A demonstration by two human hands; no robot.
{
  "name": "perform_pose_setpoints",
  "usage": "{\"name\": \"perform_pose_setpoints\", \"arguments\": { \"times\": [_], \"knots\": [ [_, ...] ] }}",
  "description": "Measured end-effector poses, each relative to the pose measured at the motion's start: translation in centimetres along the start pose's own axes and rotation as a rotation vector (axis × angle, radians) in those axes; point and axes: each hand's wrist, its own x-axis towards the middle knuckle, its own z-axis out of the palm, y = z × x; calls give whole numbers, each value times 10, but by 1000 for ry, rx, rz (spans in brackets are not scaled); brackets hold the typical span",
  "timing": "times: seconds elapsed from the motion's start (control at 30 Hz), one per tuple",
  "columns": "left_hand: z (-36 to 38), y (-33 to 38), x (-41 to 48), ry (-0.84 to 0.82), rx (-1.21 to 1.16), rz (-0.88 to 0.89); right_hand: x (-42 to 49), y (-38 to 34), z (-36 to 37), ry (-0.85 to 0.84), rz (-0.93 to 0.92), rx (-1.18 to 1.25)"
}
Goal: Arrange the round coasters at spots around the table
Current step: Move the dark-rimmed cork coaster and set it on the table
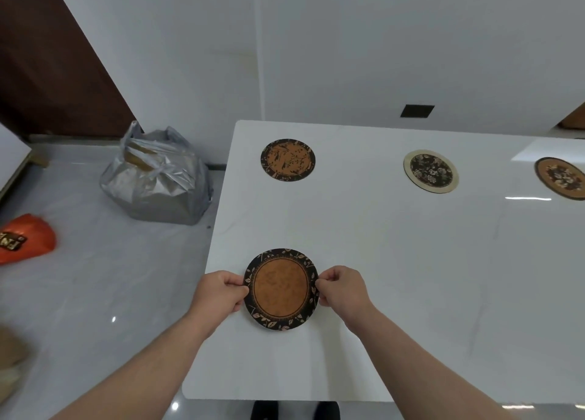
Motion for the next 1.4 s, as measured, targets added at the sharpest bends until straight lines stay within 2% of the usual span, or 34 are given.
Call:
{"name": "perform_pose_setpoints", "arguments": {
  "times": [0.43, 0.57, 0.67, 0.8, 0.93, 1.4],
  "knots": [
    [16, -18, 12, -91, 141, 12, 18, 32, -4, -7, -7, -214],
    [9, -19, 14, -104, 627, 190, 19, 42, -14, -59, -185, -547],
    [2, -14, 16, -169, 988, 395, 21, 45, -26, -179, -301, -780],
    [5, -8, 23, -272, 1199, 462, 28, 37, -28, -302, -335, -902],
    [7, -8, 29, -307, 1212, 473, 33, 32, -25, -347, -362, -972],
    [4, -4, 27, -319, 1087, 451, 32, 41, -17, -296, -382, -900]
  ]
}}
